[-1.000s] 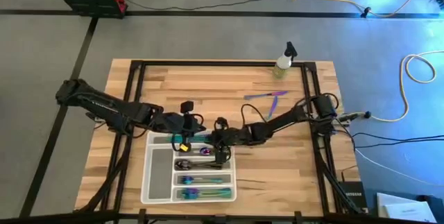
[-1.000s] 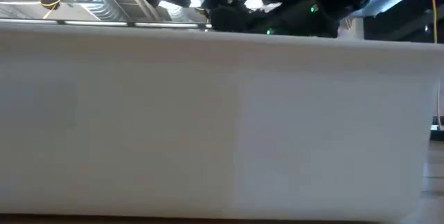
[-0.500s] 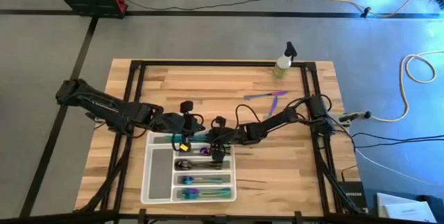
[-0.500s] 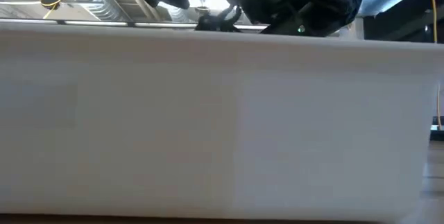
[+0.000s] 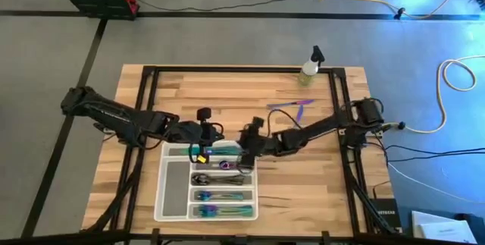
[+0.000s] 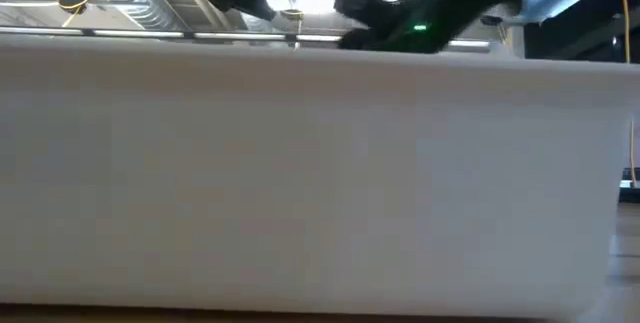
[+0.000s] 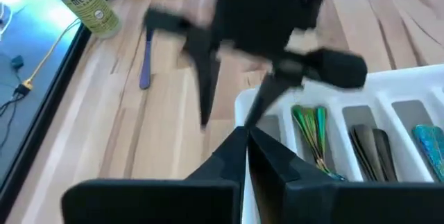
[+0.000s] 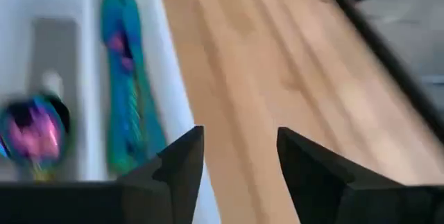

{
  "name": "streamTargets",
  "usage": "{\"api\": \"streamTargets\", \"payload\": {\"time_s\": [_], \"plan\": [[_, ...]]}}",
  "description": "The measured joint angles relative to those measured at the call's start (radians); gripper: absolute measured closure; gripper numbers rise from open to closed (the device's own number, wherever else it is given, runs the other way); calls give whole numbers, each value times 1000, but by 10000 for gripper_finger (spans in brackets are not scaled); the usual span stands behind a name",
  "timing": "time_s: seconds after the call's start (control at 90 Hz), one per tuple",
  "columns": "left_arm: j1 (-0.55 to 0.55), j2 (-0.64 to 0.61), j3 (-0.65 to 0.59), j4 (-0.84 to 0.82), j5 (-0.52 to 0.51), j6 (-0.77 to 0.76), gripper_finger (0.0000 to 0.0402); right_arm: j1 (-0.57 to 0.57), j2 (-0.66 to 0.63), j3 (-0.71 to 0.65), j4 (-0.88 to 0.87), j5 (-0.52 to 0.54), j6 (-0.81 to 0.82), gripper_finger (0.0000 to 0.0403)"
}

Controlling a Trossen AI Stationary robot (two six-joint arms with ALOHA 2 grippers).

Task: Sort silverware
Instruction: Put the blue table knife into the white silverware tray

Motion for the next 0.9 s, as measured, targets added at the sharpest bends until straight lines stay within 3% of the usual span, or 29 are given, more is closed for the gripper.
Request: {"api": "streamTargets", "payload": {"time_s": [0.122, 0.267, 0.4, 0.511, 0.767, 0.9], "plan": [[0, -1, -27, 23, 7, -6, 402, 35, -106, -120, 6, 163, 70, 253], [3, 0, -120, 114, 46, -16, 402, 57, -241, -334, -19, 274, 340, 271], [22, 1, -216, 259, 73, -18, 402, 53, -368, -495, -71, 276, 717, 288], [54, 1, -245, 348, 75, -14, 402, 46, -430, -551, -212, 259, 900, 301], [128, 1, -248, 348, 186, -46, 402, -41, -451, -553, -591, 162, 1114, 328], [135, 1, -248, 350, 198, -50, 402, -109, -451, -553, -662, 138, 1139, 339]]}}
